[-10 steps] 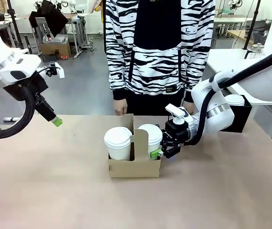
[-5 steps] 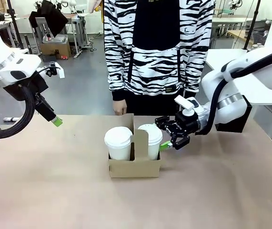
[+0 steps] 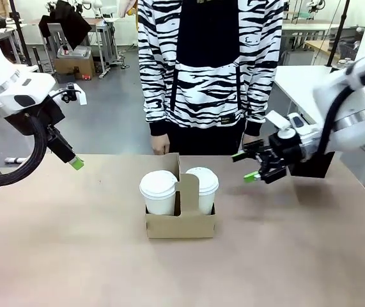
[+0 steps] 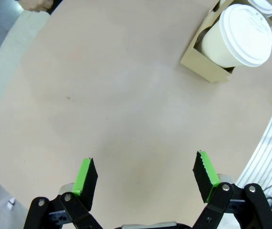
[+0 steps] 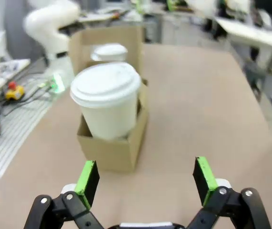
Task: Pour a drink into a cup and package it in a carrier.
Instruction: Insert the held 600 ml Paper Cup into the Cup Carrier.
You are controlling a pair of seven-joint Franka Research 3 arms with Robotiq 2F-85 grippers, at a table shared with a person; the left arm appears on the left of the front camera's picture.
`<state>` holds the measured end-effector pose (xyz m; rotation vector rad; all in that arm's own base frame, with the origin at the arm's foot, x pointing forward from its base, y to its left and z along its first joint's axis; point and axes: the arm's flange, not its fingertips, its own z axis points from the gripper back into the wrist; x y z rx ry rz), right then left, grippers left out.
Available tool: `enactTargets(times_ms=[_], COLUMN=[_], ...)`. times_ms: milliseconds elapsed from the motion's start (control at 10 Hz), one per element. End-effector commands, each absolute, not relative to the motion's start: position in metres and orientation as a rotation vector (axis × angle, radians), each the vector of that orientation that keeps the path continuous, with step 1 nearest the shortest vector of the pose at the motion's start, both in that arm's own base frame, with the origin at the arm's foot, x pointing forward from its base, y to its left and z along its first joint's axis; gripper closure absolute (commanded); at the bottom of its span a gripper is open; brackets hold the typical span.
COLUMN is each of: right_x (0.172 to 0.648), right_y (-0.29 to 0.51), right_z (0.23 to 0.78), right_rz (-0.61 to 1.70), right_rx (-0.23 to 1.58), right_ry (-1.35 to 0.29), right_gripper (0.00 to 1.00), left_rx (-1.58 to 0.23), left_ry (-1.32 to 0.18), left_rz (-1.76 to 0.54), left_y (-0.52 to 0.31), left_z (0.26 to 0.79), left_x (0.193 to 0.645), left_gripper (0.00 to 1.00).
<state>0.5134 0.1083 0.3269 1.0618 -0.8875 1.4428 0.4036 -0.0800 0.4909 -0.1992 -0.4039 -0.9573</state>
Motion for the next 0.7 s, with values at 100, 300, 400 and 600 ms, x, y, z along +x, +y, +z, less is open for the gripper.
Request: enactTargets(times_ms=[100, 300, 400, 600], right_x=[0.455, 0.402, 0.382, 0.358], right_y=[0.043, 0.000, -0.010, -0.019], right_z=[0.372, 0.407, 0.419, 0.429], right_rz=[1.062, 0.832, 0.761, 0.661], right_rx=[0.837, 0.618, 0.543, 0.429], right_ry=[-0.814, -0.759, -0.740, -0.708], right_gripper=[0.00, 0.00, 0.00, 0.00], left_rx=[-0.185, -0.185, -0.185, -0.185], left_ry=[-0.400, -0.400, -0.400, -0.400], left_rz=[-0.950, -0.950, -0.950, -0.950], left_y=[-0.080, -0.080, -0.080, -0.080], left_z=[0.492, 0.492, 0.492, 0.492], left_x=[0.402, 0.402, 0.402, 0.402], left_gripper=[0.00, 0.00, 0.00, 0.00])
